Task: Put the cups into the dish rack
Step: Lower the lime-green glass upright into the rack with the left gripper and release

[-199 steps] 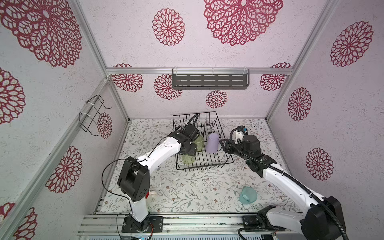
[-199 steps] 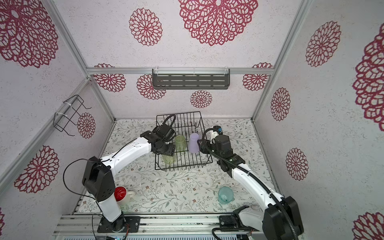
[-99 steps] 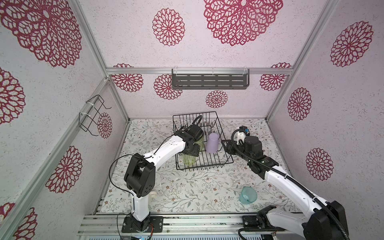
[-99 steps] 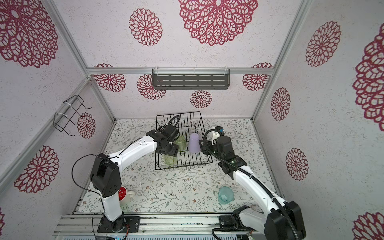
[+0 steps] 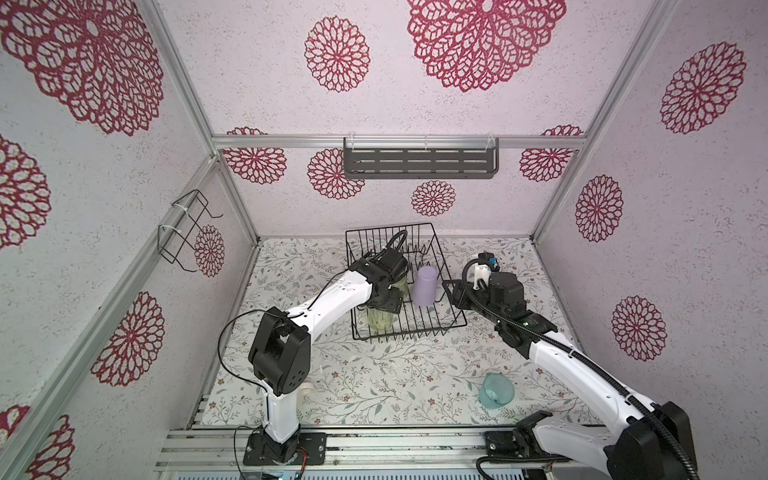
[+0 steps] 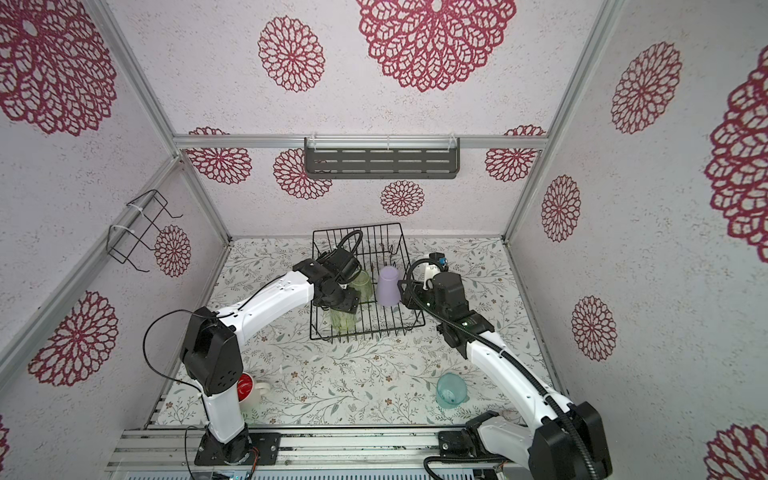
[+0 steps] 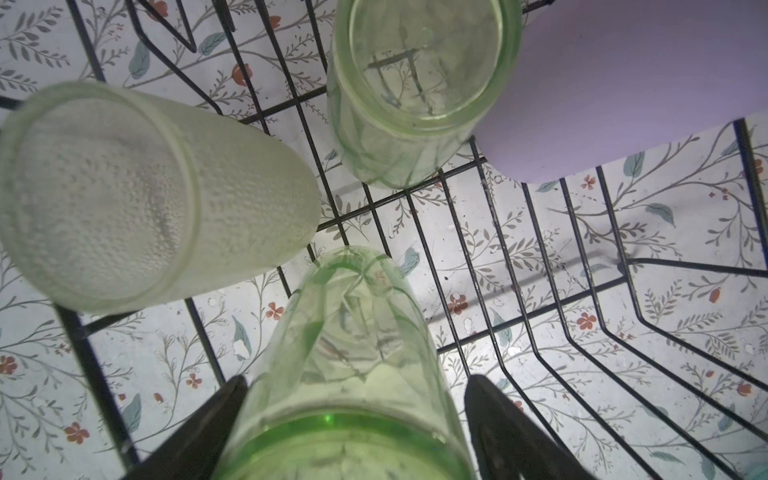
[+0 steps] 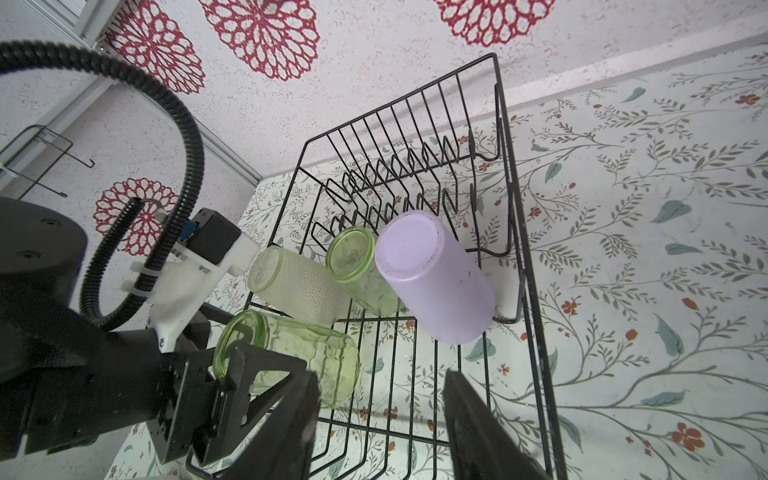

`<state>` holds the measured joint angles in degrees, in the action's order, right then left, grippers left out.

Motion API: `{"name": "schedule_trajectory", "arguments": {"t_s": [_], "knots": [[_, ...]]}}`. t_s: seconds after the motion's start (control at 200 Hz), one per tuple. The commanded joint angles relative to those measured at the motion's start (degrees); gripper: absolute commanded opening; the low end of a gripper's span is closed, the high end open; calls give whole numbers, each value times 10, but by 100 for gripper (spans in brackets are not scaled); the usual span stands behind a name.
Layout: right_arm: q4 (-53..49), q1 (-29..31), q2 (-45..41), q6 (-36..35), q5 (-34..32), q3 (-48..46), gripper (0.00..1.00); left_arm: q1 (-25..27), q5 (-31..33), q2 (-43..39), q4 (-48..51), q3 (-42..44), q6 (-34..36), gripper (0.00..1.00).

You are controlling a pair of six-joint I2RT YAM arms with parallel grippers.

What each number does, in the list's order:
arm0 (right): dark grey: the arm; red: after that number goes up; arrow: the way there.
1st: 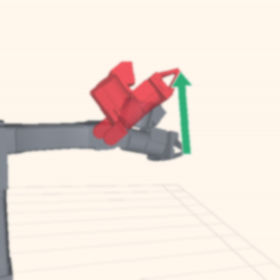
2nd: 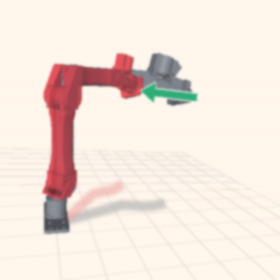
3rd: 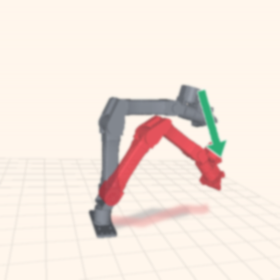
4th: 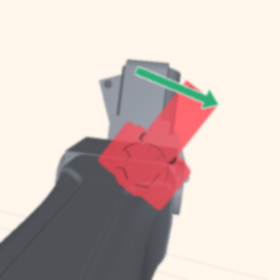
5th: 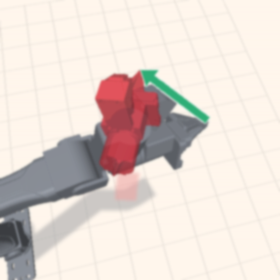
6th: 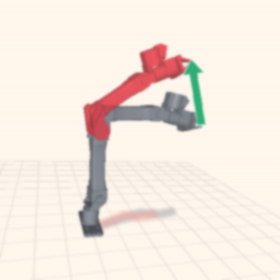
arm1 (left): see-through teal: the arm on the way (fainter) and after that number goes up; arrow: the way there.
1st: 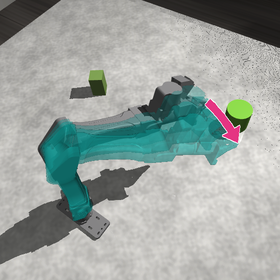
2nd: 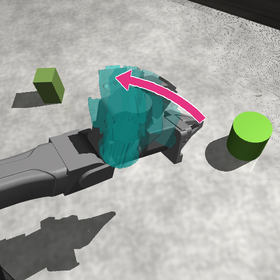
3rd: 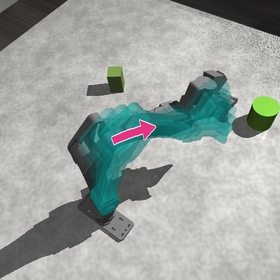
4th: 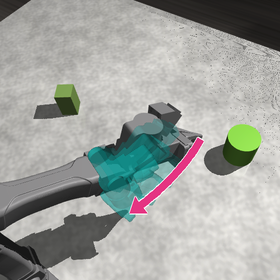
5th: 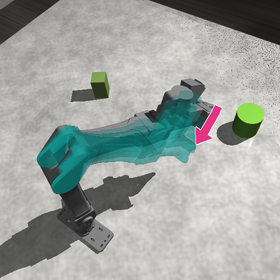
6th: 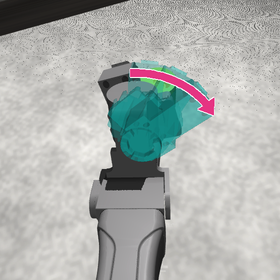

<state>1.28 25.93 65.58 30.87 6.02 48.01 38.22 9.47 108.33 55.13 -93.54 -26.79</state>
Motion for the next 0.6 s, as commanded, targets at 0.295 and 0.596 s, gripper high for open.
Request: {"name": "schedule_trajectory", "arguments": {"t_s": [0.295,0.596], "knots": [[3,1,-10,-9,-10,2,52,5,11,-24,10,-14,19,84],[4,1,-3,-11,-8,9,52,5,39,-108,-21,7,20,85]]}}
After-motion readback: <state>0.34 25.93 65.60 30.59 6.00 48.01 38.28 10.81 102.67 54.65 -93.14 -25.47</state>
